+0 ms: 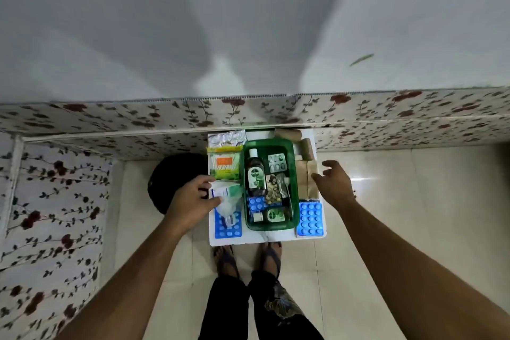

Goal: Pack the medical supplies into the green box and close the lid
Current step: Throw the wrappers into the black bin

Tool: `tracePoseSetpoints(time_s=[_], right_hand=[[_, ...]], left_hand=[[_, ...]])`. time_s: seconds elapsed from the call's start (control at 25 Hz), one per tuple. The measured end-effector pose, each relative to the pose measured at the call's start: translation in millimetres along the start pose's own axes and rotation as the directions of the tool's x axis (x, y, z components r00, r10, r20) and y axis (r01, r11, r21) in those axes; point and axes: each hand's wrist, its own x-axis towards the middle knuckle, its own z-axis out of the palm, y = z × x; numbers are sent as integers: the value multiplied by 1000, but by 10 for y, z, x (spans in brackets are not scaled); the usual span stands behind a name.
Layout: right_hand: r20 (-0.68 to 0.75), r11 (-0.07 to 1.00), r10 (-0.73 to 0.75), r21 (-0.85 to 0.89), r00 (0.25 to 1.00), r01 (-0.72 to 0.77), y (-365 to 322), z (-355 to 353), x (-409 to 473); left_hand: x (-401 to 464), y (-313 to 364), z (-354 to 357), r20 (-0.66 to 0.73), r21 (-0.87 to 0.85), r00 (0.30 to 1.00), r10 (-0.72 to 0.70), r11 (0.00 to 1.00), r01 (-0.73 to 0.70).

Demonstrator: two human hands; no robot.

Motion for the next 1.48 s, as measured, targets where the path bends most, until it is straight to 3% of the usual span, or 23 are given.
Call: tracePoseSetpoints(time_s=[0.16, 0.48, 0.6, 0.76, 1.0, 1.12, 1.32, 1.48], right_hand=[[6, 990, 47, -133, 999, -45, 262, 291, 268], [-142, 994, 19, -103, 990, -34, 446, 570, 336], [-146, 997, 1, -72, 989, -12, 442, 581, 355], [-162, 999, -11, 37, 987, 17, 392, 447, 226], [-321, 976, -88, 163, 943, 147, -159, -111, -258], [-243, 929, -247, 216, 938, 300, -657, -100, -662], [58, 893, -440, 136, 896, 429, -1248, 1081, -1071], [138, 846, -513, -88, 847, 526, -1359, 2627, -872]], left_hand=[[224, -342, 348, -18, 288, 998, 64, 956, -56], [440, -575, 624, -16, 488, 977, 211, 855, -177], [515, -610, 623, -34, 458, 966, 255, 863, -212], [443, -550, 529, -34, 336, 981, 189, 927, -167], [119, -307, 29, -110, -37, 994, -27, 999, 23], [-18, -319, -314, -155, -207, 985, -73, 978, 40], [278, -913, -770, -243, -288, 956, -162, 954, 89], [1105, -1756, -940, -244, -227, 948, -206, 962, 151]])
